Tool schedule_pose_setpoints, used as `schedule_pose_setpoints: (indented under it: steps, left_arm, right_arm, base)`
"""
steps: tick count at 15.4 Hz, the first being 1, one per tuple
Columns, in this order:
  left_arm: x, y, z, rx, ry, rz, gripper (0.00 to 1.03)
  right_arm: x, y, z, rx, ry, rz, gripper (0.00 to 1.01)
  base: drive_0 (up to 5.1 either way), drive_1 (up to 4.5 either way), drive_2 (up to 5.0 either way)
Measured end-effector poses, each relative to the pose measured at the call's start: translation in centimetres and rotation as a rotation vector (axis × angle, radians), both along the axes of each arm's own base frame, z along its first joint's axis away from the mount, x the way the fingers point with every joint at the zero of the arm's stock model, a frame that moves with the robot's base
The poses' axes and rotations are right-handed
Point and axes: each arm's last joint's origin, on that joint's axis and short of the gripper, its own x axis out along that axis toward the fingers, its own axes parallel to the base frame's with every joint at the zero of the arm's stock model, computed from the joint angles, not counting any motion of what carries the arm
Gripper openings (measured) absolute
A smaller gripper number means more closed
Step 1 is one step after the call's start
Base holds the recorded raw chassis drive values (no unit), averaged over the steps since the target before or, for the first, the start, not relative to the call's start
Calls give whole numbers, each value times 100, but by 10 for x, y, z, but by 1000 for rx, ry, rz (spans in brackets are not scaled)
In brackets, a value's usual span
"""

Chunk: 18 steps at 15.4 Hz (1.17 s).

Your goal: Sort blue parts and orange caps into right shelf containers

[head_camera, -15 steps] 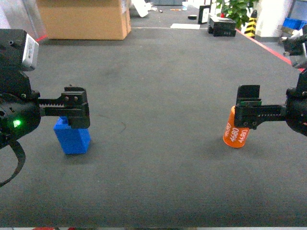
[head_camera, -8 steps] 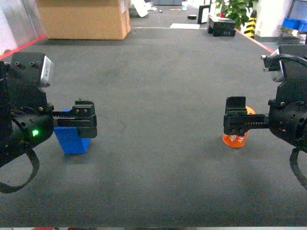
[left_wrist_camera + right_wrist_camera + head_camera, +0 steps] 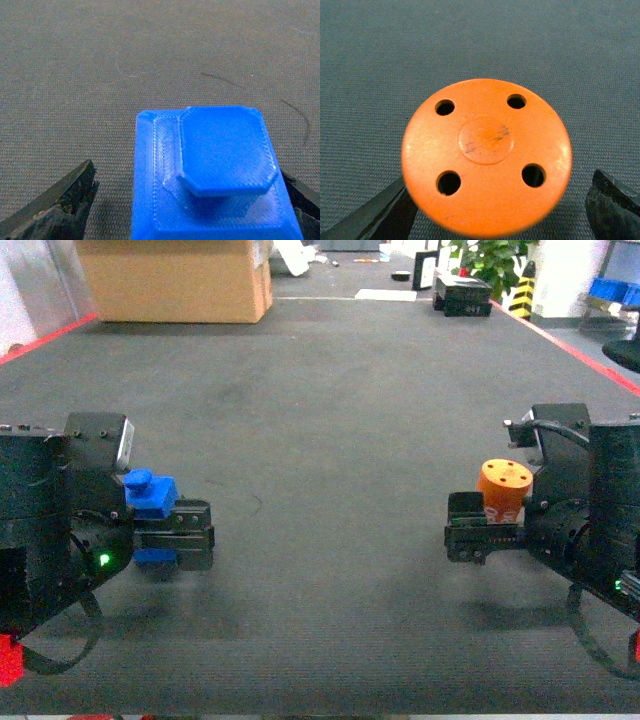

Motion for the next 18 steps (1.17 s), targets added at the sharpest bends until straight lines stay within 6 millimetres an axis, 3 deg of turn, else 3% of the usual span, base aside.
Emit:
schedule_pose_setpoints:
  steps: [1,2,3,4,5,6,7,17,18]
  left_arm:
    - [9,0,4,-4,-17,22,98]
    - [9,0,1,-4,0,19,79]
    - [9,0,1,-9,-6,20,50]
    - [4,2,2,-6,-30,44,44]
    - [-8,8,24,-17,-128,91,44]
    - [-38,15,77,-44,-325,130,44]
    - [-68,14,105,-18,-461,160,44]
    - [-110,8,125,-5,-559,155,44]
    - [-124,7,131,5,-586,158,44]
  right_arm:
    - [6,0,-4,-22,-9,-33,98]
    - [9,1,-4,-40,15,-42,75]
    - [9,1,-5,-44,26,-38,48]
    - [6,0,-1,-42,16,-27,46]
    - [-5,-7,21,-50,-64,-57,46]
    - [-35,-17,70,-102,-250,-128,46]
    - [-71,-19,99,-129,-356,-165,45]
    - [-121,-22,122,-151,-430,-174,45]
    - [-139,-26,132,-158,-456,-192,45]
  base:
    - [0,0,0]
    - [0,0,0]
    - [0,0,0]
    - [0,0,0]
    - [0,0,0]
    - [0,0,0]
    - [0,0,0]
    - [0,0,0]
    - [0,0,0]
